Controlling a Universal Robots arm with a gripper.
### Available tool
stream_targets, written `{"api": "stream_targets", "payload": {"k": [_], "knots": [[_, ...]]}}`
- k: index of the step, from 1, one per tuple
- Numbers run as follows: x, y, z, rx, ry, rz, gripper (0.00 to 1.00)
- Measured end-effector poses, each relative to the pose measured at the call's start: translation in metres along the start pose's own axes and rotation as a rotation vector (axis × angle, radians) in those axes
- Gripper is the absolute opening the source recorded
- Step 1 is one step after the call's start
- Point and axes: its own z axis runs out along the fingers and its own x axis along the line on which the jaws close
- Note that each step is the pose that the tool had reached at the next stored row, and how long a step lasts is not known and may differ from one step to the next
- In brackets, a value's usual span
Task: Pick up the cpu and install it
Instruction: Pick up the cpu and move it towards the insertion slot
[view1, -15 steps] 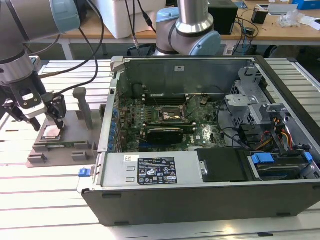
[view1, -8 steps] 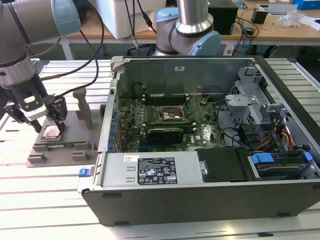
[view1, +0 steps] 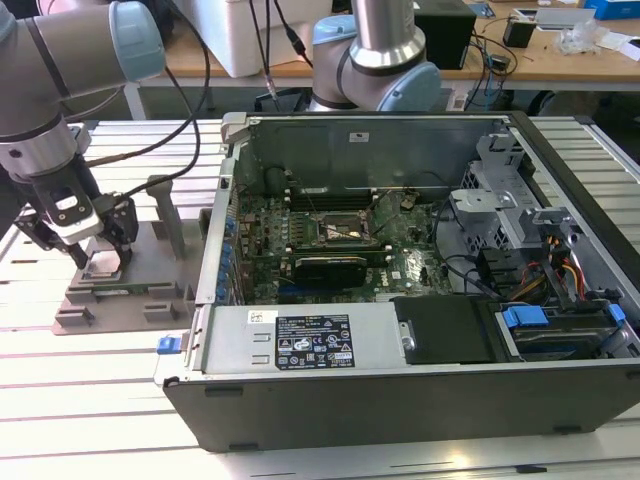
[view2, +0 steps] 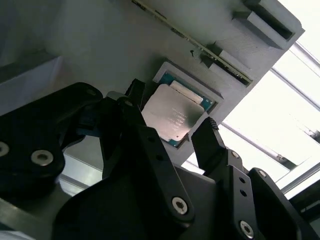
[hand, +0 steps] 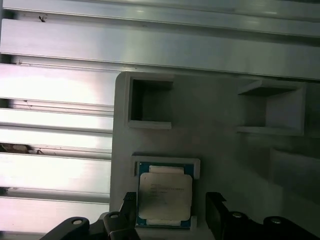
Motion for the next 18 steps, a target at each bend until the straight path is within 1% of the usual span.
{"api": "stream_targets", "payload": {"k": [2, 9, 18], "knots": [[0.0021, 0.0012, 0.0032, -0.0001, -0.0001, -0.007, 0.66], [0.0044, 0.0015, 0.0088, -0.0001, -0.0001, -0.008, 0.66], [0.0054, 0.0016, 0.0114, 0.0, 0.0002, -0.008, 0.66]]}}
